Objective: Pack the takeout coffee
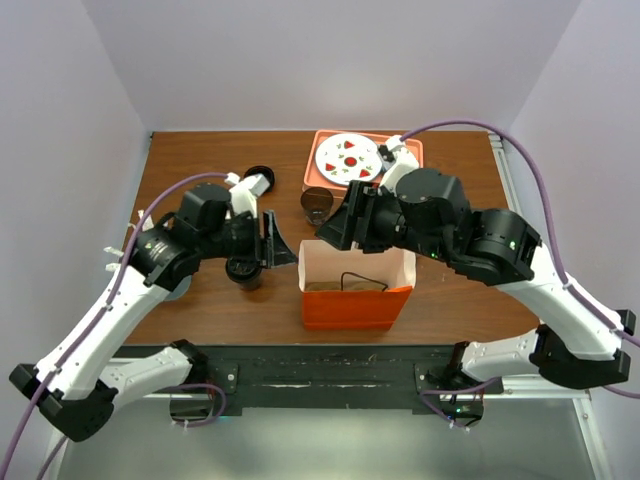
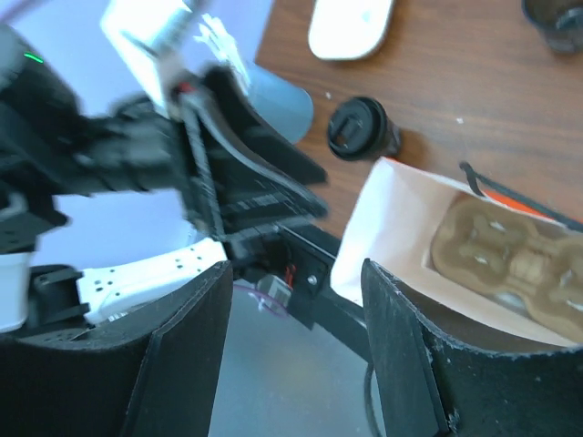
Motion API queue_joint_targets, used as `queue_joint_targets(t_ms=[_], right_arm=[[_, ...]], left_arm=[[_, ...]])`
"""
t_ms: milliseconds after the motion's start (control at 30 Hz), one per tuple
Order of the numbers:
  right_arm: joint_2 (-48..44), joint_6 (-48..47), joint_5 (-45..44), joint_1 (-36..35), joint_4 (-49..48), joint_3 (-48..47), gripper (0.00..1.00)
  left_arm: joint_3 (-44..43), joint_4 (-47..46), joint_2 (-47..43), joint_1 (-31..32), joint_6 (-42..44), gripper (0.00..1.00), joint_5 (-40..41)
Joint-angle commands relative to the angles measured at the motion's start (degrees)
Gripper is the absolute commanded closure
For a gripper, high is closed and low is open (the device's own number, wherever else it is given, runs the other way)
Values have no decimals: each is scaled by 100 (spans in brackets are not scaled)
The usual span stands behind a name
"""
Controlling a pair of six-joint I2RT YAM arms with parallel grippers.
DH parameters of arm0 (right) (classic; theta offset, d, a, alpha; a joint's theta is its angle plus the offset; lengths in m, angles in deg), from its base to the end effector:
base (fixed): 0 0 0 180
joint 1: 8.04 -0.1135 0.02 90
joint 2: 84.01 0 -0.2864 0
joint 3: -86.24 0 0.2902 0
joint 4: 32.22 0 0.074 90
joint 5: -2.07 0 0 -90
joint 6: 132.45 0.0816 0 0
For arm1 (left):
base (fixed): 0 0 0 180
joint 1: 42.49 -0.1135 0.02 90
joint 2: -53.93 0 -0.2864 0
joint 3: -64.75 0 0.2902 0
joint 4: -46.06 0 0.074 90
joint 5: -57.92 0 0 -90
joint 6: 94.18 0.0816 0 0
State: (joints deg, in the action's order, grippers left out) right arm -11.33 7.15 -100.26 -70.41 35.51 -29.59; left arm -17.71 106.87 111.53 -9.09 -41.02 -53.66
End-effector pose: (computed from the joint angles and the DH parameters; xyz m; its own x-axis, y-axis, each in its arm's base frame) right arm 0.1482 0.2455 0.5214 -0.7156 0.2372 -0.6570 -0.3557 0.6858 0.6350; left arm 0.1932 -0.1633 0.3893 -0.8482 -0.1086 -0.5184 0.3147 0.6839 -0.6582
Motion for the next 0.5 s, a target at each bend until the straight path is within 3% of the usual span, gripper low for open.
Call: queue_joint_targets(t_ms=[0, 267, 367, 400, 467], right_arm=[[-62, -346, -435, -21, -104, -420, 38], [281, -548, -963, -21, 950, -1027, 40], [255, -522, -1016, -21, 1030, -957, 40], [211, -505, -990, -30, 1039, -913, 40], [158, -478, -999, -21, 1004, -764, 40]], left_arm=[[-252, -125, 260, 403, -192, 45, 303], [-304, -221, 585, 421, -69, 50, 365], [-322, -397, 603, 421, -69, 64, 339], [-365, -441, 612, 412, -69, 78, 330], [-585, -363, 664, 412, -78, 89, 453]])
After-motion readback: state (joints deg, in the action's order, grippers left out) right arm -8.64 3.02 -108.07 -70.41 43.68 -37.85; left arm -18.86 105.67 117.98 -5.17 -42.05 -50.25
